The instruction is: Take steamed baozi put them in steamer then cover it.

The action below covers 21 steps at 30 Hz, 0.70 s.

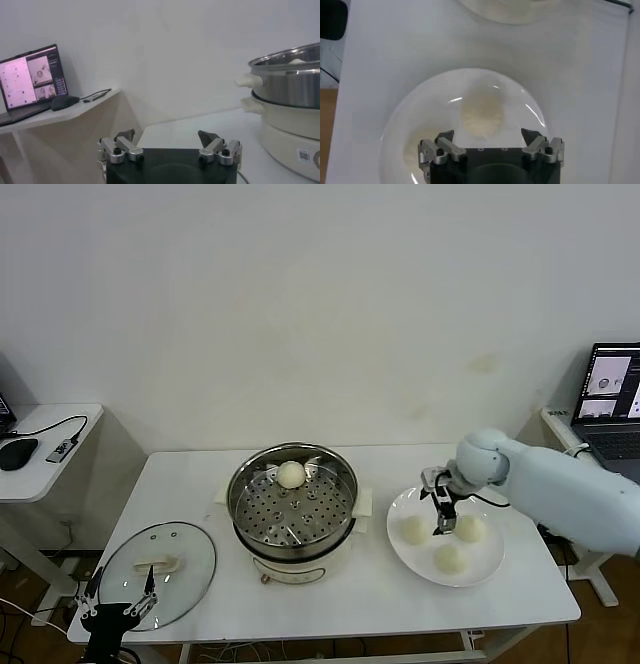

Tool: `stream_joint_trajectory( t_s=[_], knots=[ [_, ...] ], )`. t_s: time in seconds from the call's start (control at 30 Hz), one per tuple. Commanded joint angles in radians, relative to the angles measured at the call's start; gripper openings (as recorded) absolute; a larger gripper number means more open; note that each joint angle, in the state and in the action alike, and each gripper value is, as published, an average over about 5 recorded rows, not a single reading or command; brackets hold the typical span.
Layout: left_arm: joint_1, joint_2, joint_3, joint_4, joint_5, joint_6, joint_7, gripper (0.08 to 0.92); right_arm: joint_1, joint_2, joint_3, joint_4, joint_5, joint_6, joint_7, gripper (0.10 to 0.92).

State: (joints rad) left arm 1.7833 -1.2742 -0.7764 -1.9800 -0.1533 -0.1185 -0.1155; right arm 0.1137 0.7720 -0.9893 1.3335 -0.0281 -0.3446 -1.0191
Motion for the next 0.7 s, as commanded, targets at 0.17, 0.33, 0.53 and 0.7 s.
stream_joint_trajectory(
  t_s=[0.17, 0.33, 0.53, 0.7],
  knots=[
    [0.003, 0.001, -0.004, -0.003, -0.004, 0.003, -0.001, 0.823, -0.092, 0.057, 0.058, -0.089, -0.048, 0.006, 0.003, 0.823],
    [0.004, -0.001, -0.006, -0.003, -0.004, 0.003, -0.001, 0.823, -0.114, 0.075, 0.072, -0.121, -0.071, 0.009, 0.008, 0.823],
    [0.005, -0.001, -0.008, -0.002, -0.003, 0.003, -0.001, 0.823, -0.129, 0.101, 0.090, -0.158, -0.086, 0.019, 0.016, 0.811],
    [0.002, -0.001, -0.009, 0.001, -0.004, 0.003, -0.001, 0.823, -0.130, 0.111, 0.091, -0.170, -0.092, 0.016, 0.016, 0.750]
  ],
)
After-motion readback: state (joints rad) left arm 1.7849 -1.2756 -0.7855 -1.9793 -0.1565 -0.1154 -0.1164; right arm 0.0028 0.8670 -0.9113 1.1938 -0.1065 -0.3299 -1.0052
